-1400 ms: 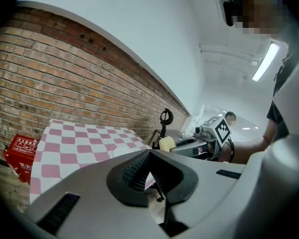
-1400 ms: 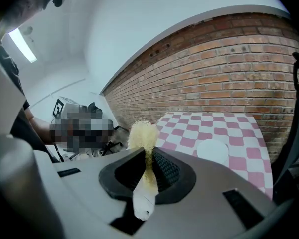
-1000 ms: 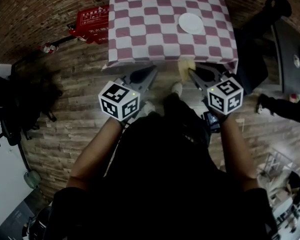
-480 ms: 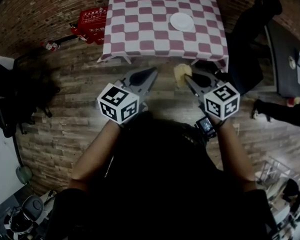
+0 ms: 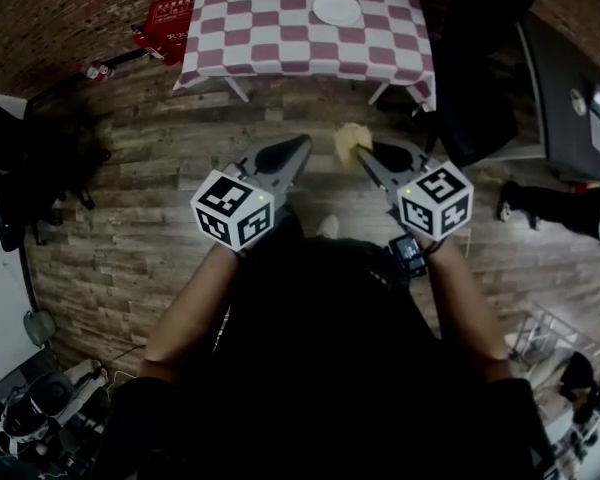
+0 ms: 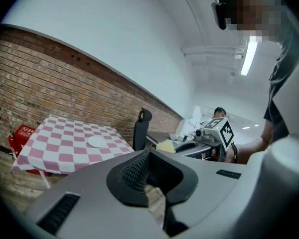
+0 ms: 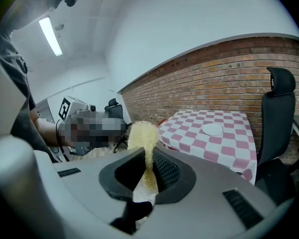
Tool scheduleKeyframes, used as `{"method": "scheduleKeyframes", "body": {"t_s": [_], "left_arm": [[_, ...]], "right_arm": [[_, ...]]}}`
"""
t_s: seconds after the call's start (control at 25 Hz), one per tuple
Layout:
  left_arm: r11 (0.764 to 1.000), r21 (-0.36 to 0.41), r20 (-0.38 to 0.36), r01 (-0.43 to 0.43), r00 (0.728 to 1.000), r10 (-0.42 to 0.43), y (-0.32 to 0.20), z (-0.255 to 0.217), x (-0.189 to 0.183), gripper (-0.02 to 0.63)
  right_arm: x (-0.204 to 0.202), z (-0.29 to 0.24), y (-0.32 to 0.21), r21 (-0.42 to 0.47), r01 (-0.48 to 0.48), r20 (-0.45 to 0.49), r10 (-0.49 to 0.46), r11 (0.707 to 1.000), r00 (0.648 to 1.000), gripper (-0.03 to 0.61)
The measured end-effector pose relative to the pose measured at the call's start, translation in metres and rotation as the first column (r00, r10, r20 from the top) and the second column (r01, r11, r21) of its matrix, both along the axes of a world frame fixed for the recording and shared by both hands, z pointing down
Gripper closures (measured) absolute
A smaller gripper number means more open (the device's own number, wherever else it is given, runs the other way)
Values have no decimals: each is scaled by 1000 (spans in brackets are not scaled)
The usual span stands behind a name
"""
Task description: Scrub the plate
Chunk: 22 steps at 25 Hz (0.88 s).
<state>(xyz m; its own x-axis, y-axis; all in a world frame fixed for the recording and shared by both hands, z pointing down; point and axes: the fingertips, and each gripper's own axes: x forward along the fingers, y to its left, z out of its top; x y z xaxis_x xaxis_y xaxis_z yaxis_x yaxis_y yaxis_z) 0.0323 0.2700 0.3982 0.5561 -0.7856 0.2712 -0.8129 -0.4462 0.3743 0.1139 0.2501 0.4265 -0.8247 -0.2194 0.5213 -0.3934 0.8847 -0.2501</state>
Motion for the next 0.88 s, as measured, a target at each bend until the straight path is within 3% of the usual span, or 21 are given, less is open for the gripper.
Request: {"method": "scheduleKeyframes", "body": {"t_s": [0.4, 0.88], "left_arm": [[999, 24, 11, 27, 1000, -27, 41, -9, 35, 604], [999, 28, 15, 36, 999, -36, 57, -13, 37, 604]], "right_arm": [[34, 1, 46, -7, 32, 13, -32, 999, 999, 534], [26, -6, 58, 3, 61, 34, -61, 998, 998, 534]]}}
